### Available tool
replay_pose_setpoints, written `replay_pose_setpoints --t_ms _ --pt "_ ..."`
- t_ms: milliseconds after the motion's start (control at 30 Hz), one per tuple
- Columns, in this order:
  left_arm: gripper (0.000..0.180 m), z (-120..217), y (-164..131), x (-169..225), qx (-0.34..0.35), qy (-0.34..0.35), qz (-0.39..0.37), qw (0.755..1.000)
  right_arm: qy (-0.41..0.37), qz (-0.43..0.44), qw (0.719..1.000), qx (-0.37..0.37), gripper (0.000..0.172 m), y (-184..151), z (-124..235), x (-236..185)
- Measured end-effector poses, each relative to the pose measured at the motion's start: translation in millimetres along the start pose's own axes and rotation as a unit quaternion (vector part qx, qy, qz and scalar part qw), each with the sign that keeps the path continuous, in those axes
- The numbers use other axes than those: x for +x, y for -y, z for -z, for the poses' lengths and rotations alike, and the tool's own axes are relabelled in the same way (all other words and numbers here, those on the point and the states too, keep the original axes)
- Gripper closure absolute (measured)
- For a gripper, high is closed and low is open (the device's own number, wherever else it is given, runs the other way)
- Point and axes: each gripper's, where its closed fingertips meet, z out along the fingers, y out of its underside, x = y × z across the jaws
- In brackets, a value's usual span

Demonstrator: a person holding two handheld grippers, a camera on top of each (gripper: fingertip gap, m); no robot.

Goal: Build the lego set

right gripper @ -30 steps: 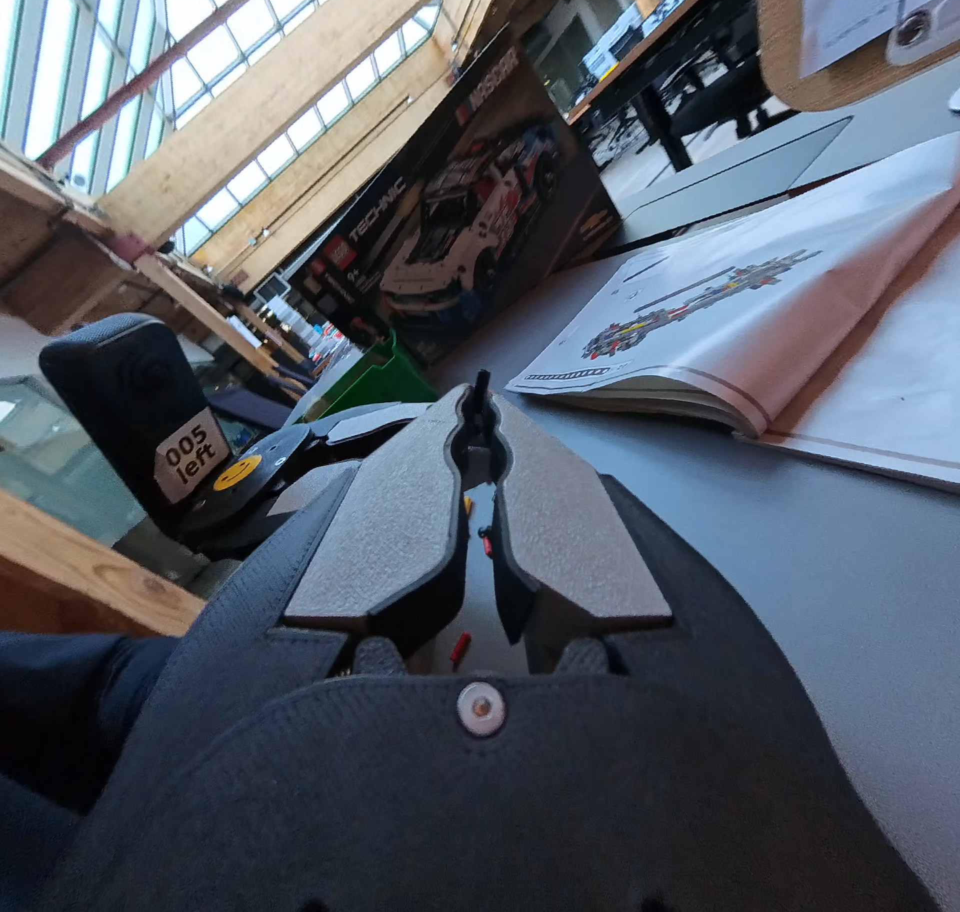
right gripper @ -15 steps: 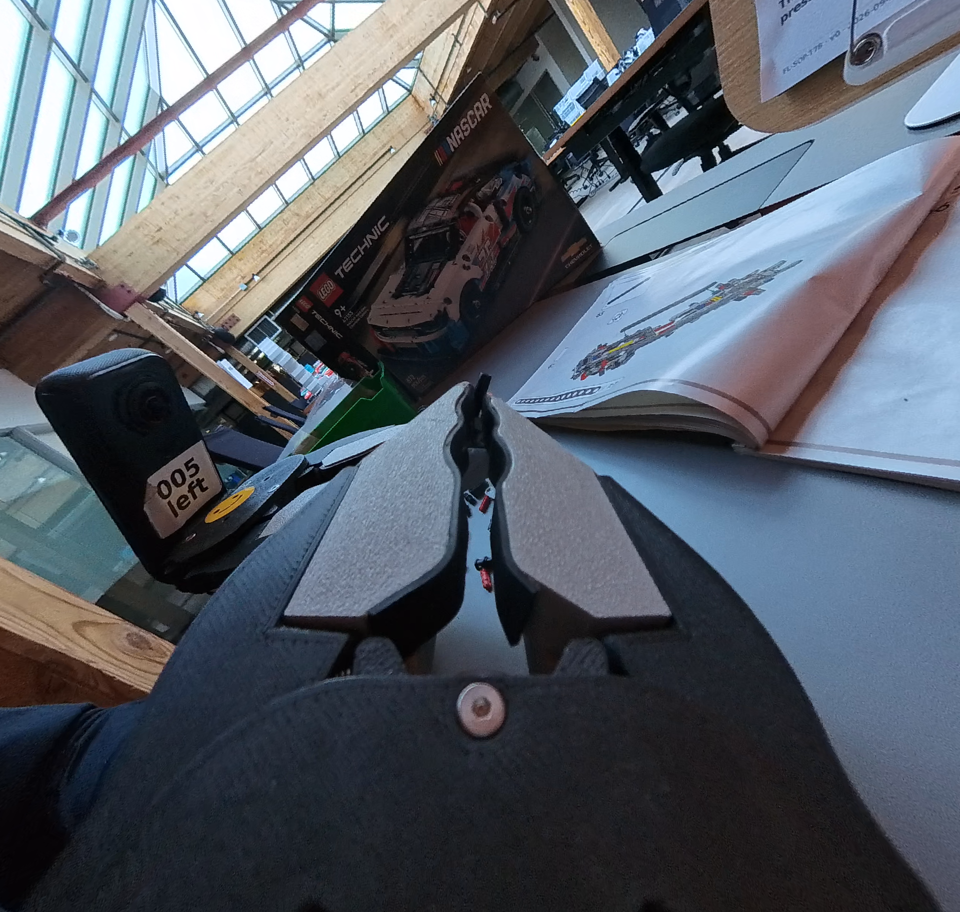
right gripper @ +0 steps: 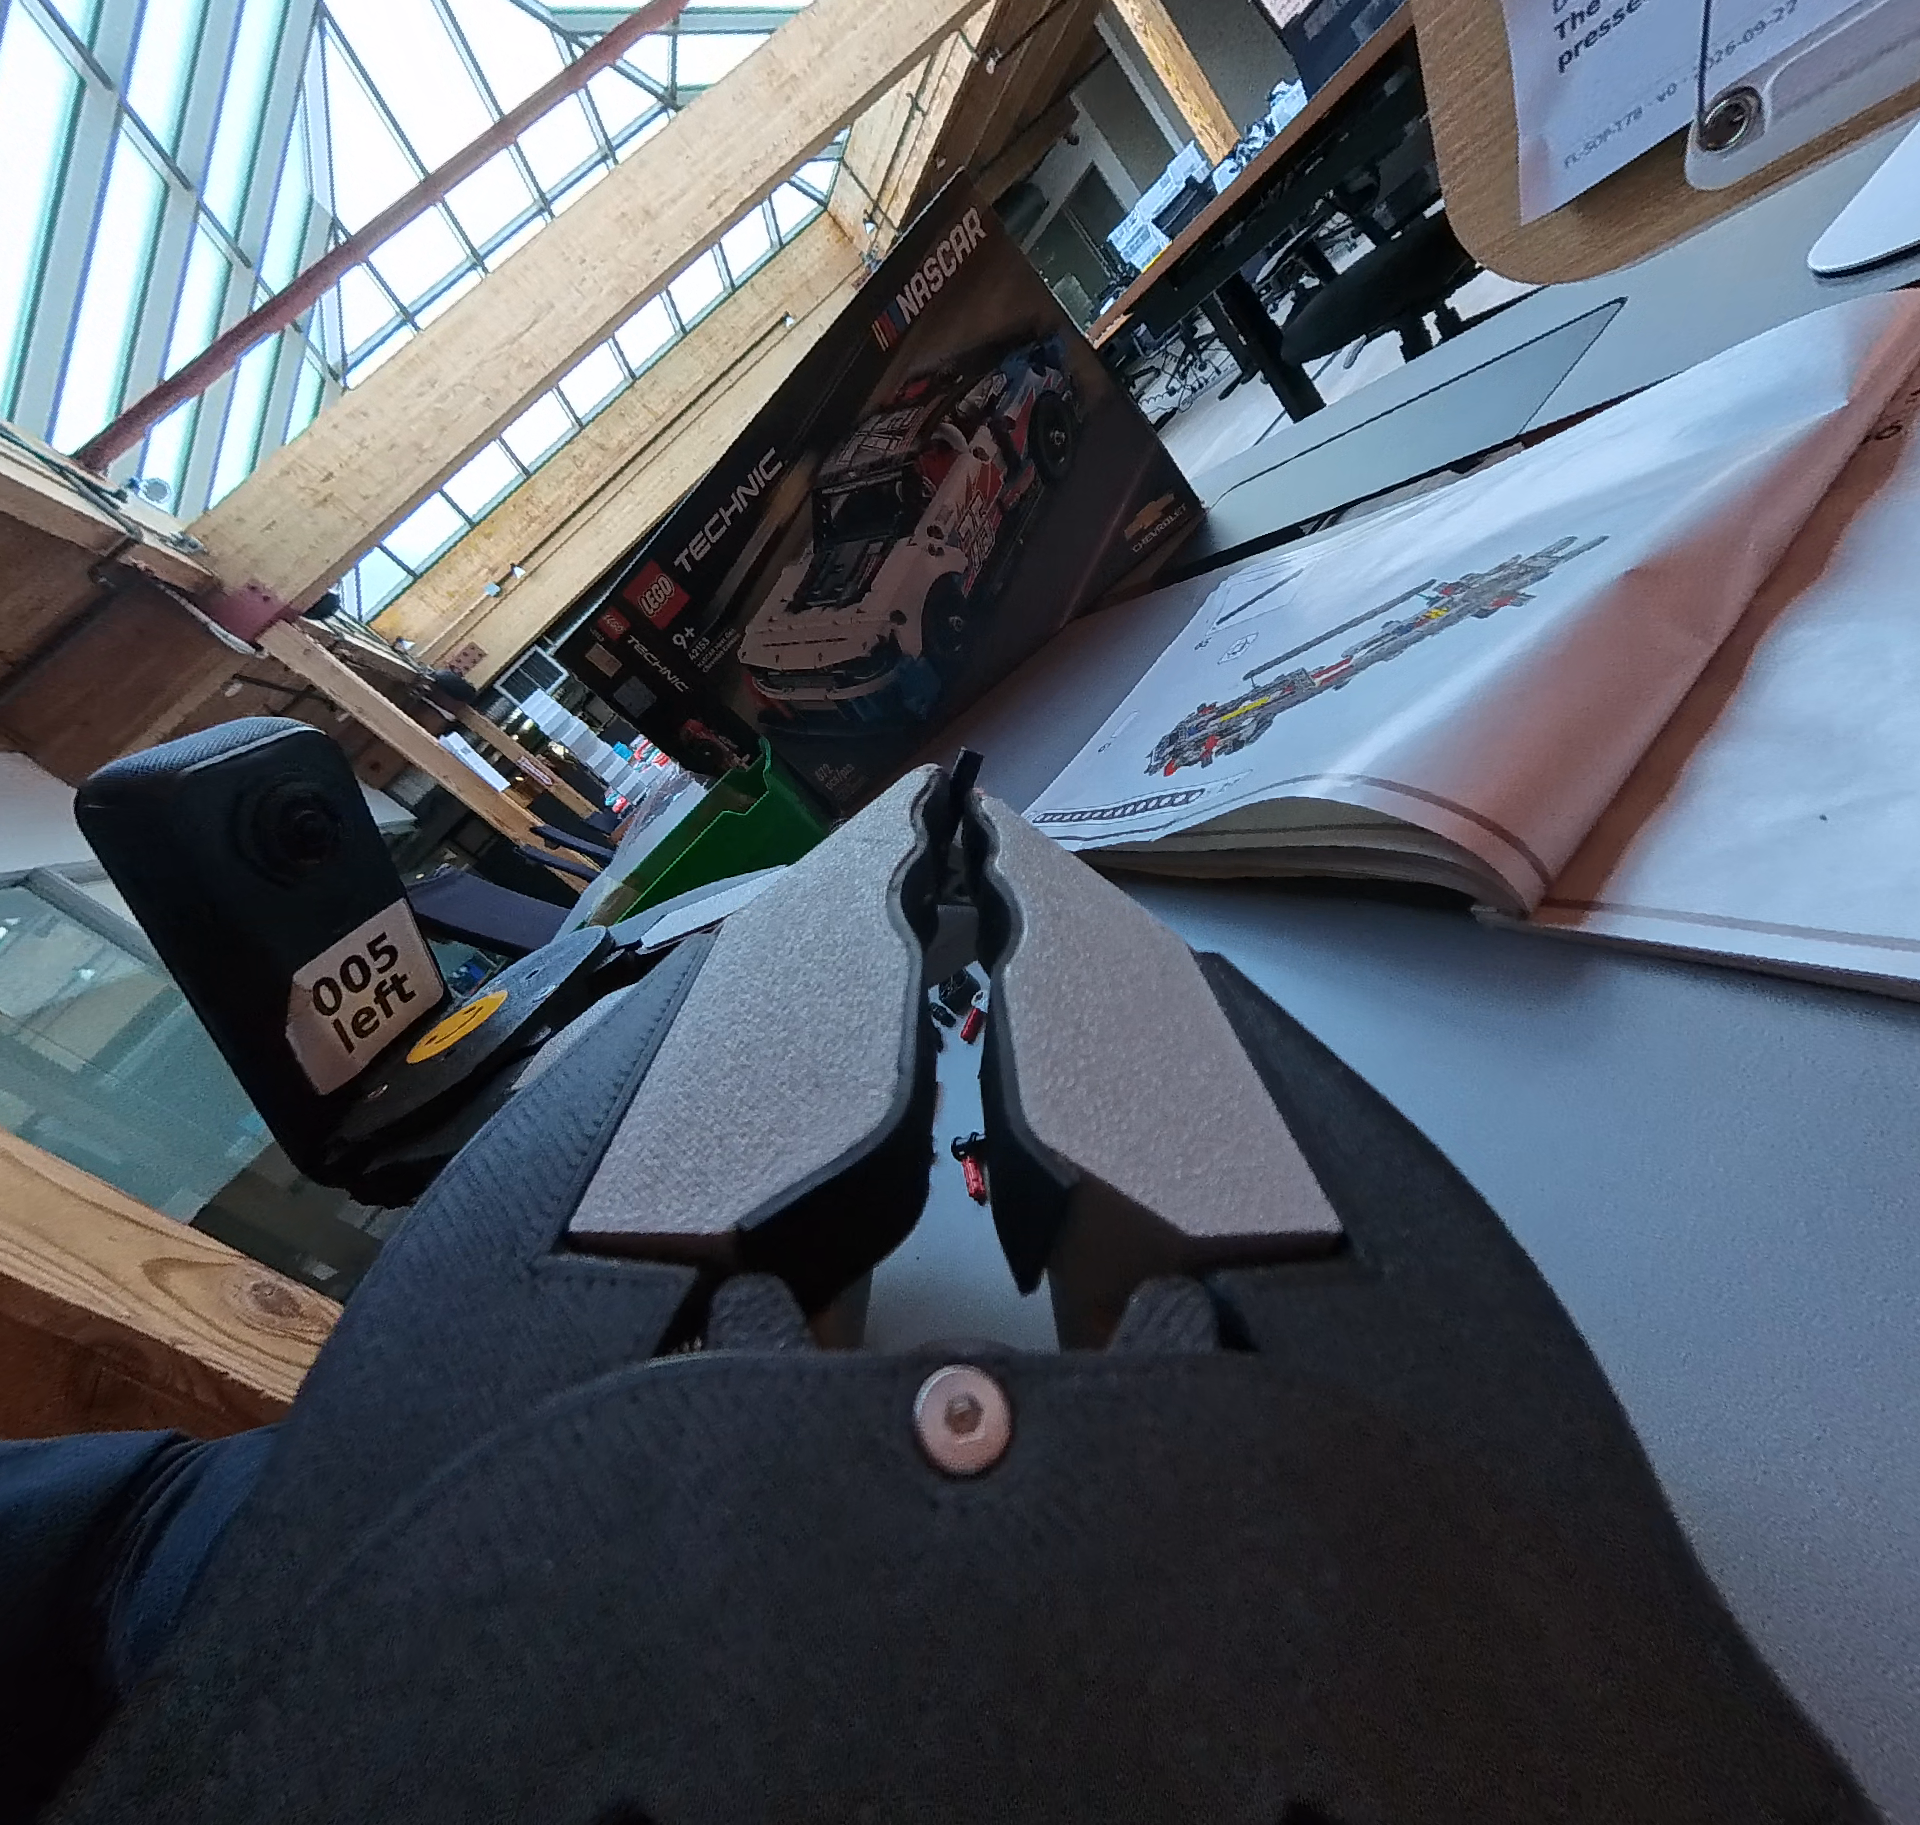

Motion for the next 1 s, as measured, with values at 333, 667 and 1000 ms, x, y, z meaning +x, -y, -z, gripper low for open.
replay_pose_setpoints --t_ms 333,667,1000 --pt "0.166 -0.5 -0.5 0.2 -0.001 0.001 0.0 1.0 0.001 -0.004 1.0 0.001 0.172 0.0 -0.2 1.2" --pt "0.166 -0.6 -0.5 0.7 -0.001 0.003 -0.002 1.0 0.001 -0.007 1.0 0.003 0.172 0.4 -0.3 1.4" --pt "0.166 -0.7 -0.7 0.8 -0.001 0.003 -0.003 1.0 0.001 -0.01 1.0 0.003 0.172 0.6 -0.6 2.2"
